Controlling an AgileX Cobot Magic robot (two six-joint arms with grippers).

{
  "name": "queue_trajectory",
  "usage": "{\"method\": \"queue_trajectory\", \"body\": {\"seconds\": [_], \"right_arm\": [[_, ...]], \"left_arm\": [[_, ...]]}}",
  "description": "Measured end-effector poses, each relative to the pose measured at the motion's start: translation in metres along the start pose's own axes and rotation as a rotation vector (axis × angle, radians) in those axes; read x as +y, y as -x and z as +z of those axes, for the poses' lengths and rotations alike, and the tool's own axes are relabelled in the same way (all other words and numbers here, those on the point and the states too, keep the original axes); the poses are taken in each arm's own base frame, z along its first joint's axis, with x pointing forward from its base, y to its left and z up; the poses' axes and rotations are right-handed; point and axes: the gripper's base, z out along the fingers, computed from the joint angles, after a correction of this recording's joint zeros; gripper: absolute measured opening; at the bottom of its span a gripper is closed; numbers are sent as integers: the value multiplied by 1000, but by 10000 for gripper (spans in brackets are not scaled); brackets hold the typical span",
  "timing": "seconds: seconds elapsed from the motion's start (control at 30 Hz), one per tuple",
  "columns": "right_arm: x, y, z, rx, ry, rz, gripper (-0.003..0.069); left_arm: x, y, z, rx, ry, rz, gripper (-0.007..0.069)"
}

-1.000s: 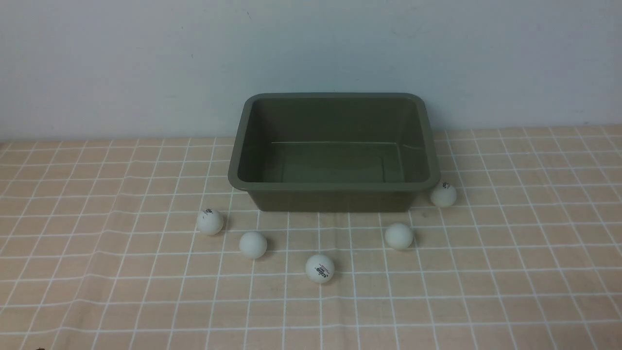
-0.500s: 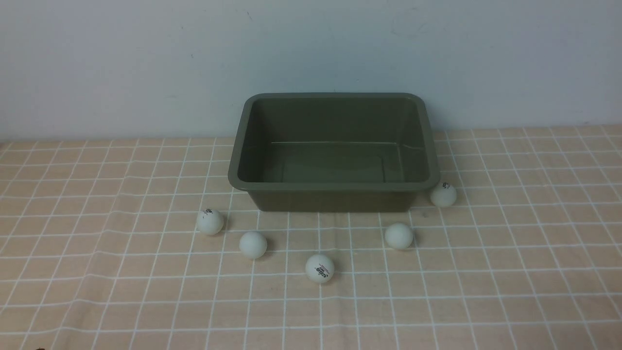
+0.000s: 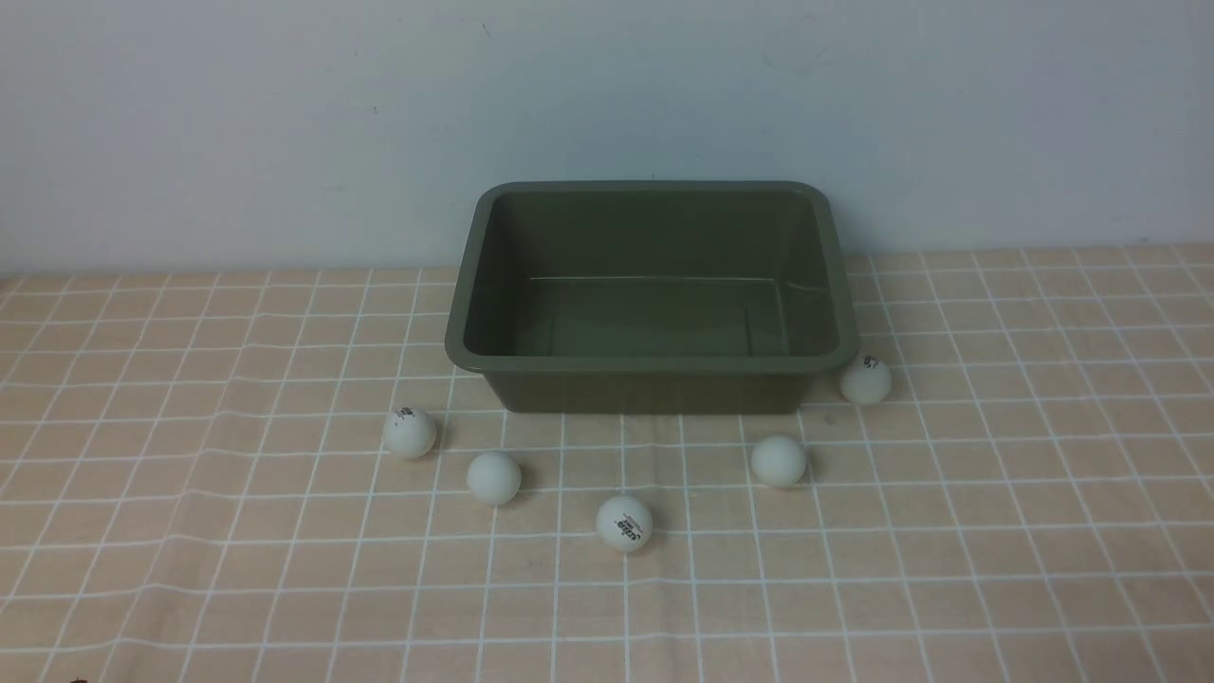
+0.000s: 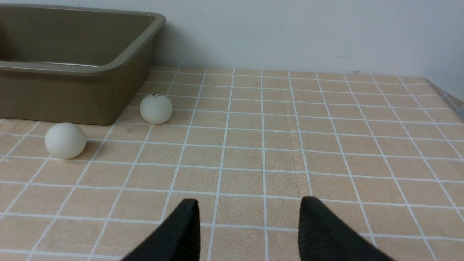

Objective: Put the table tennis balls into the box on the light coffee tablecloth.
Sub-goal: 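Reach for and grasp a ping pong ball on the table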

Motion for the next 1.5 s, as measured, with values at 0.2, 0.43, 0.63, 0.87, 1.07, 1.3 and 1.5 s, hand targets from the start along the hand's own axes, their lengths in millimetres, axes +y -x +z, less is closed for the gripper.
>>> {"method": "queue_trajectory", "body": {"seconds": [0.2, 0.43, 0.63, 0.87, 1.07, 1.3, 1.5], "right_arm": [[0, 0, 0, 0, 0, 0, 346], [1, 1, 0, -9, 14, 47, 346], [2, 27, -10, -60, 24, 65, 346], [2, 79, -40, -148, 37, 57, 346], [1, 100, -55, -211, 41, 57, 346], [2, 100, -55, -206, 45, 61, 346], [3, 100, -55, -207, 62, 88, 346]], "left_arm": [[0, 0, 0, 0, 0, 0, 386], [0, 0, 0, 0, 0, 0, 386], [0, 0, 0, 0, 0, 0, 386], [0, 0, 0, 0, 0, 0, 386], [0, 0, 0, 0, 0, 0, 386], [0, 0, 0, 0, 0, 0, 386], [0, 0, 0, 0, 0, 0, 386]]}}
